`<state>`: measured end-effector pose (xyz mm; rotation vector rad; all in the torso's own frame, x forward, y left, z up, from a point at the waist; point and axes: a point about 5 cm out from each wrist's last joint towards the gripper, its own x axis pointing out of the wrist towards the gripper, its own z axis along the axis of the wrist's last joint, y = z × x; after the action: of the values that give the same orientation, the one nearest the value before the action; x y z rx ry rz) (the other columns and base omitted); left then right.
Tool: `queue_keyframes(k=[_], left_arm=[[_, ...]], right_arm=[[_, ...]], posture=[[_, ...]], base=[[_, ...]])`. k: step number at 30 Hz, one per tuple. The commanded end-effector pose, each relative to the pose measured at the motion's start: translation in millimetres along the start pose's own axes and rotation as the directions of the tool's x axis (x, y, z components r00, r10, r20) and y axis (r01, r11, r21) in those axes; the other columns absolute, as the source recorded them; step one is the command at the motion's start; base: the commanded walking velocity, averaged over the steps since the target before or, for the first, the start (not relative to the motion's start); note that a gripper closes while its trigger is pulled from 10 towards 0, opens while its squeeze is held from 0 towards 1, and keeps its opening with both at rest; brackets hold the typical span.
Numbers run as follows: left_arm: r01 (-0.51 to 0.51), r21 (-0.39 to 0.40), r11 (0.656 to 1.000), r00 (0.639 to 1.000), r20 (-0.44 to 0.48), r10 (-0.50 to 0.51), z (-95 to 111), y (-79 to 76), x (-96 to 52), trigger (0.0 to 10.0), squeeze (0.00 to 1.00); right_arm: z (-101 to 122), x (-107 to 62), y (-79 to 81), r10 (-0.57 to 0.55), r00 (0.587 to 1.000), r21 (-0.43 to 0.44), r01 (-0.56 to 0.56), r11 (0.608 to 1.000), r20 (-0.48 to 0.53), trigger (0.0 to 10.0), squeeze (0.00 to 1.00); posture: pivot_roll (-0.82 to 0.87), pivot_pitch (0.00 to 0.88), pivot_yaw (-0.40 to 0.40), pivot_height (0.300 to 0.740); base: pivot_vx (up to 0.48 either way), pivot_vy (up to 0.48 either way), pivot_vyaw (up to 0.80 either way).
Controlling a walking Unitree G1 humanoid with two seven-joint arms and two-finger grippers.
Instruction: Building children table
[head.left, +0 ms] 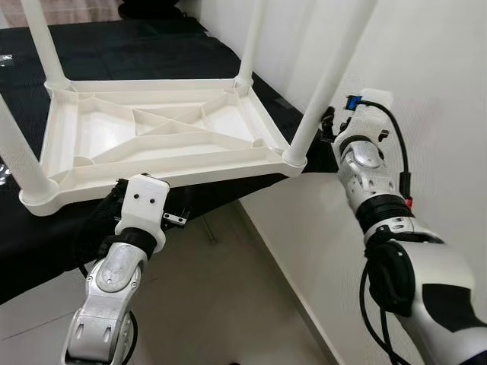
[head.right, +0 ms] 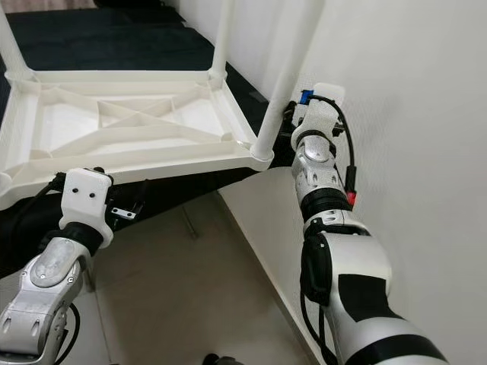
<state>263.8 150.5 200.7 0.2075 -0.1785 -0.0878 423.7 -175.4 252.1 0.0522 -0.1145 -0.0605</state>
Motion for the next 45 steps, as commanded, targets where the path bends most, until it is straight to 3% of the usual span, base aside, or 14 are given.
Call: queue_keyframes(k=[1,10,13,16,17,20,22,24,25,28,37,40,41,45], left_arm=[[0.020,0.001,1.000,1.000,-0.004,-0.020,0,-2.2,-3.7,10.0,0.00],[0.019,0.012,1.000,1.000,-0.004,-0.019,0,-3.2,-3.9,10.0,0.00],[0.019,0.020,1.000,1.000,0.002,-0.019,0,-5.5,-1.0,10.0,0.00],[0.019,0.020,1.000,1.000,0.002,-0.019,0,-5.5,-1.0,10.0,0.00],[0.016,0.016,1.000,1.000,0.003,-0.016,0,-5.7,-0.3,10.0,0.00],[0.017,0.016,1.000,1.000,0.005,-0.018,0,-6.1,0.4,10.0,0.00],[0.013,0.014,1.000,1.000,0.010,-0.013,-1,-5.6,2.5,10.0,0.00],[0.013,0.014,1.000,1.000,0.010,-0.013,-1,-5.6,2.5,10.0,0.00],[0.013,0.015,1.000,1.000,0.013,-0.013,0,-6.5,4.2,10.0,0.00],[0.012,0.015,1.000,1.000,0.018,-0.012,0,-7.2,4.9,10.0,0.00],[0.006,-0.010,1.000,1.000,0.021,-0.006,-1,-14.2,0.8,10.0,0.00],[0.009,0.005,1.000,0.999,-0.044,-0.009,-22,-23.7,-14.9,10.0,0.00],[0.008,-0.005,1.000,0.997,-0.076,-0.008,-29,-26.2,-20.4,10.0,0.00],[0.007,-0.009,1.000,0.997,-0.082,-0.007,-30,-26.5,-21.1,10.0,0.00]], right_arm=[[-3,-0.8,20.9,0.137,0.991,0.037,-0.137,0.990,0.000,10.0,0.00],[-9,-8.3,55.3,0.395,0.917,0.091,-0.398,0.913,0.050,10.0,0.00],[-13,-21.0,86.3,0.577,0.807,0.121,-0.589,0.799,0.122,10.0,0.00],[-13,-21.0,86.3,0.577,0.807,0.121,-0.589,0.799,0.122,10.0,0.00],[-15,-25.7,92.6,0.619,0.774,0.133,-0.633,0.763,0.132,10.0,0.00],[-22,-27.7,92.3,0.626,0.772,0.111,-0.635,0.764,0.107,10.0,0.00],[-46,-18.3,52.8,0.331,0.939,-0.094,-0.339,0.936,-0.089,10.0,0.00],[-46,-18.3,52.8,0.331,0.939,-0.094,-0.339,0.936,-0.089,10.0,0.00],[-48,-13.7,25.1,0.106,0.986,-0.150,-0.125,0.981,-0.127,10.0,0.00],[-41,-10.9,22.6,0.052,0.992,-0.109,-0.064,0.992,-0.111,10.0,0.00],[-29,-15.4,75.9,0.247,0.969,-0.019,-0.247,0.969,-0.028,10.0,0.00],[-11,-20.4,105.1,0.328,0.941,0.001,-0.329,0.944,0.080,10.0,0.00],[-7,-27.1,125.6,0.448,0.886,0.015,-0.453,0.891,0.116,10.0,0.00],[-6,-29.0,130.1,0.477,0.870,0.016,-0.483,0.876,0.122,10.0,0.00]], posture=[[0.13,0.222,-0.197,0.740],[0.13,0.205,-0.190,0.740],[0.12,0.192,-0.187,0.740],[0.12,0.192,-0.187,0.740],[0.12,0.190,-0.187,0.740],[0.12,0.181,-0.188,0.740],[0.12,0.161,-0.196,0.740],[0.12,0.161,-0.196,0.740],[0.12,0.149,-0.197,0.740],[0.13,0.146,-0.195,0.740],[0.13,0.117,-0.199,0.740],[0.11,0.120,-0.193,0.740],[0.12,0.117,-0.196,0.740],[0.12,0.117,-0.196,0.740]], base=[[0.000,0.000,0.00],[0.000,0.000,0.00],[0.000,0.000,0.00],[0.000,0.000,0.00],[0.000,0.000,0.00],[0.000,0.000,0.00],[0.000,0.000,0.00],[0.000,0.000,0.00],[0.000,0.000,0.00],[0.000,0.000,0.00],[0.000,0.000,0.00],[0.000,0.000,0.00],[0.000,0.000,0.00],[0.000,0.000,0.00]])
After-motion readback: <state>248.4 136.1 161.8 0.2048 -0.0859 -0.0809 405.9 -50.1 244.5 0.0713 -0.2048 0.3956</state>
